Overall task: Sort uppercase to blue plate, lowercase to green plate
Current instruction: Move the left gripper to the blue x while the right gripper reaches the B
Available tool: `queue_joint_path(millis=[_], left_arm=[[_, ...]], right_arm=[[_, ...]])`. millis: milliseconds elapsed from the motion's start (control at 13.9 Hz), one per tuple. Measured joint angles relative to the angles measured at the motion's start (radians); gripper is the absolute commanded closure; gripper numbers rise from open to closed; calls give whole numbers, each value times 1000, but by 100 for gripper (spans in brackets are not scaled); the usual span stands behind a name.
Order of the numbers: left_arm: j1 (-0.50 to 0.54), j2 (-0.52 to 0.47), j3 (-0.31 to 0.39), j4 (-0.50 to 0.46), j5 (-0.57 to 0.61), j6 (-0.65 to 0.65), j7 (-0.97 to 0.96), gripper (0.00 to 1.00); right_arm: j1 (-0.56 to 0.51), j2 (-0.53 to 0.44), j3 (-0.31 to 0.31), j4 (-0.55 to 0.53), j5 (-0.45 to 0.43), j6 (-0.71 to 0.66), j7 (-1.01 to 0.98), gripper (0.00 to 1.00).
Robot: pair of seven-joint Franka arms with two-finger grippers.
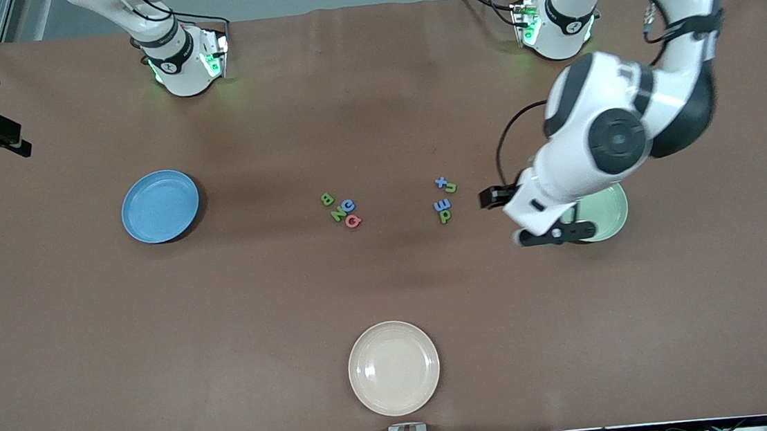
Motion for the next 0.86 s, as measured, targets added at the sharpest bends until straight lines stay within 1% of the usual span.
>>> queue_joint_path(millis=[144,288,432,648,720,864], left_arm=[[-57,43,0,-29,20,87,-83,0],[-99,65,1,-64,42,137,-127,0],[-129,67,1,-103,45,157,-189,0],[-173,85,1,-139,57,165,-390,0],[-186,95,1,-148,72,171,-471,0],[-207,109,1,-172,83,201,-602,1]], right_arm=[[-1,37,-1,1,-2,37,0,0],[-2,77,-2,1,-2,85,0,0],[-2,125,-2,1,-2,90,-1,0],[6,180,2,1,2,89,-1,0],[13,185,3,-3,18,79,-1,0],[26,188,6,-21,81,72,-1,0]])
